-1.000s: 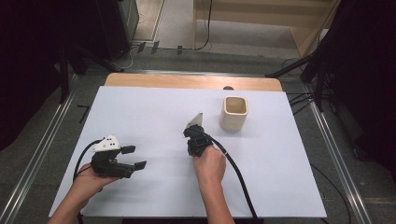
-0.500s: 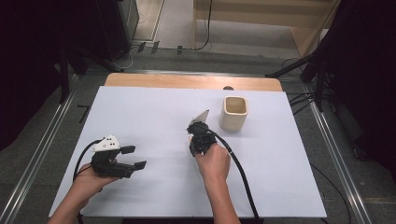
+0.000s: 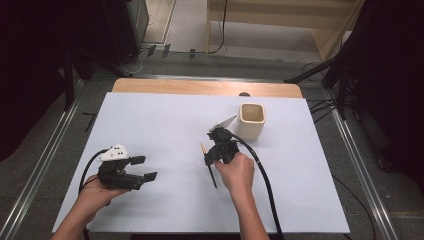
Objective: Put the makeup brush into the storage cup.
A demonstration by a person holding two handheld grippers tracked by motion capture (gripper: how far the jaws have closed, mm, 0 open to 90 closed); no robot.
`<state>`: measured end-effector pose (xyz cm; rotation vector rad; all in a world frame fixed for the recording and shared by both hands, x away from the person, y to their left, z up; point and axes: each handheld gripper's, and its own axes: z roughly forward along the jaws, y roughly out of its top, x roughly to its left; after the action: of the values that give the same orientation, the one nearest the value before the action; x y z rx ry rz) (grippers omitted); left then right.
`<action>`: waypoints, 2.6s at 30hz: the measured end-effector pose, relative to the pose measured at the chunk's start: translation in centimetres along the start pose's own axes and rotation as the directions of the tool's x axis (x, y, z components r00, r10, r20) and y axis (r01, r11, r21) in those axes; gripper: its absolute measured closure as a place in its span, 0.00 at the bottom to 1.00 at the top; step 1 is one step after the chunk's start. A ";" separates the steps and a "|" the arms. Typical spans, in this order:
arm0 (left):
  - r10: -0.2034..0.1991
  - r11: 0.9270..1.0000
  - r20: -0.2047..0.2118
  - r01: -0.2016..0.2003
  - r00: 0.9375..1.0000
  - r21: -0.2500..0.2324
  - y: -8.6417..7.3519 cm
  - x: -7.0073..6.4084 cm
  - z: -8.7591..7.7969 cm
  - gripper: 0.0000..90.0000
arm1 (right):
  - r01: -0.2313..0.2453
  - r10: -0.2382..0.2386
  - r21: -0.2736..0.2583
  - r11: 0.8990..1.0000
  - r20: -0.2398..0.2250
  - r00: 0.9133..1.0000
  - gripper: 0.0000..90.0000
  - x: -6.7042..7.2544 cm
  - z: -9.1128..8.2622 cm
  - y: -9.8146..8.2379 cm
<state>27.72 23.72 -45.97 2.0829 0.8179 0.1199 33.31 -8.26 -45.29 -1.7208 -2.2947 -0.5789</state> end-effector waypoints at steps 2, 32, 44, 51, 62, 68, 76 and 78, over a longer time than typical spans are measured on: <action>-0.003 1.000 0.003 0.003 1.000 0.001 0.0 0.0 0.0 0.26 | 0.001 -0.001 -0.004 1.000 -0.023 1.000 0.94 -0.3 -0.2 -0.1; -0.099 0.995 0.095 0.099 0.991 -0.002 1.9 -1.4 1.9 0.26 | 0.039 -0.120 -0.246 0.969 -0.325 0.938 0.94 -2.9 -0.8 -1.5; -0.118 0.993 0.114 0.120 0.986 -0.010 2.5 -1.8 2.7 0.26 | 0.021 -0.139 -0.289 0.957 -0.394 0.908 0.94 -2.8 -0.4 -1.9; -0.120 0.992 0.133 0.122 0.984 -0.005 3.1 -2.0 3.4 0.26 | 0.012 -0.150 -0.314 0.949 -0.418 0.896 0.94 -2.8 -0.4 -1.9; -0.118 0.993 0.176 0.121 0.977 -0.006 3.8 -2.9 4.5 0.26 | 0.014 -0.179 -0.350 0.937 -0.443 0.878 0.94 -2.3 -0.3 -2.0; -0.137 0.990 0.180 0.140 0.974 -0.003 4.0 -3.2 5.2 0.28 | 0.016 -0.191 -0.366 0.930 -0.446 0.874 0.94 -2.0 0.0 -2.1; -0.149 0.989 0.183 0.149 0.972 0.018 4.2 -3.5 5.9 0.32 | -0.005 -0.201 -0.401 0.916 -0.469 0.860 0.94 -1.9 0.4 -2.6; -0.155 0.988 0.183 0.154 0.971 0.019 4.3 -3.6 6.1 0.33 | -0.013 -0.199 -0.403 0.915 -0.479 0.855 0.94 -1.9 0.5 -2.7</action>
<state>29.32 15.63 -45.69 1.9914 0.8629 -0.1579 31.35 -10.30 -47.01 -1.3609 -1.9648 -1.4153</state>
